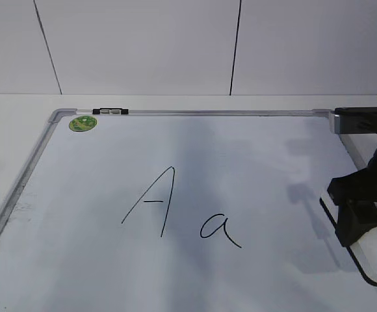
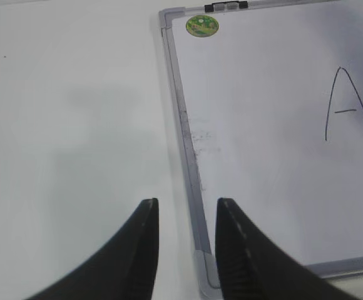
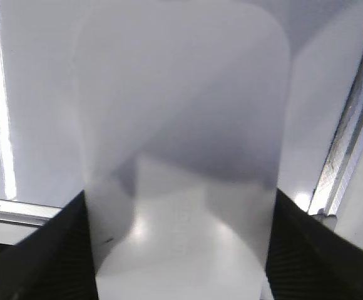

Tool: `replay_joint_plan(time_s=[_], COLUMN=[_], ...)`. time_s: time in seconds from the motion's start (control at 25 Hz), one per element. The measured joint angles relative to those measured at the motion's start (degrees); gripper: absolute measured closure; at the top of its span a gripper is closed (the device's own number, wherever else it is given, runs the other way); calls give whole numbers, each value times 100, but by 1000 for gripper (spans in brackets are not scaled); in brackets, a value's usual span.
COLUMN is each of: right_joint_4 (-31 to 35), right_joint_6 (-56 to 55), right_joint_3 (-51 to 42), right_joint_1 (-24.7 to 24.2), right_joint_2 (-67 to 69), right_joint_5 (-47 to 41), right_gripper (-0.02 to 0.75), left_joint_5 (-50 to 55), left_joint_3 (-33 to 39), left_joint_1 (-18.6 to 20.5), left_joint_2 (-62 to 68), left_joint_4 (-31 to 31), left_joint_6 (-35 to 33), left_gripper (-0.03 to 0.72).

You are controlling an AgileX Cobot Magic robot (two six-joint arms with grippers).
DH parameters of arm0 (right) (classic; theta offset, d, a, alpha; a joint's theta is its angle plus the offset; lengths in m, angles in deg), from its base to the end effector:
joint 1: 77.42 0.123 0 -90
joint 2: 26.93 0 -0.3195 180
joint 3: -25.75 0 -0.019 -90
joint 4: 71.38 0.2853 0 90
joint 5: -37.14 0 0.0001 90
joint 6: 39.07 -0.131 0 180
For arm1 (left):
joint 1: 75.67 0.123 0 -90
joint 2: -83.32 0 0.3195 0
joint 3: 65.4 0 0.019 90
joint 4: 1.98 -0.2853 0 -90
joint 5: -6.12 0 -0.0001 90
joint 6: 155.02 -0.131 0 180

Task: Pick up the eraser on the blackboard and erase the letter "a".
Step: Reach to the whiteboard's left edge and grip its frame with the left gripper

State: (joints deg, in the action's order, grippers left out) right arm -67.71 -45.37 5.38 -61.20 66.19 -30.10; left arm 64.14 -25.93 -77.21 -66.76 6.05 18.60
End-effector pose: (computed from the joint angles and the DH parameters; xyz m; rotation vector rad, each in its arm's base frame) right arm 0.2714 0.0870 0.2150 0.2304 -3.1079 -0.0862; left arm 0.0866 -0.0179 0.3219 0.1359 2.2127 -0.1263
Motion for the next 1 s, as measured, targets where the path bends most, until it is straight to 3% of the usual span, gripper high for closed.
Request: replay_joint_plan(time_s=[0.32,1.0], right_joint_4=[75,222], right_joint_6=[61,232], right_joint_3=[0,10], right_joint_1=[0,0], right_joint_2=[0,0], right_joint_5=[23,45], right_gripper=[178,178], left_joint_5=[-544,-648], left_joint_3=[-702,-1800], left_joint_1=[0,0], left_joint_2=[1708,5560], left_joint_4=[89,474], left_joint_6=[10,10], left_gripper=[449,449])
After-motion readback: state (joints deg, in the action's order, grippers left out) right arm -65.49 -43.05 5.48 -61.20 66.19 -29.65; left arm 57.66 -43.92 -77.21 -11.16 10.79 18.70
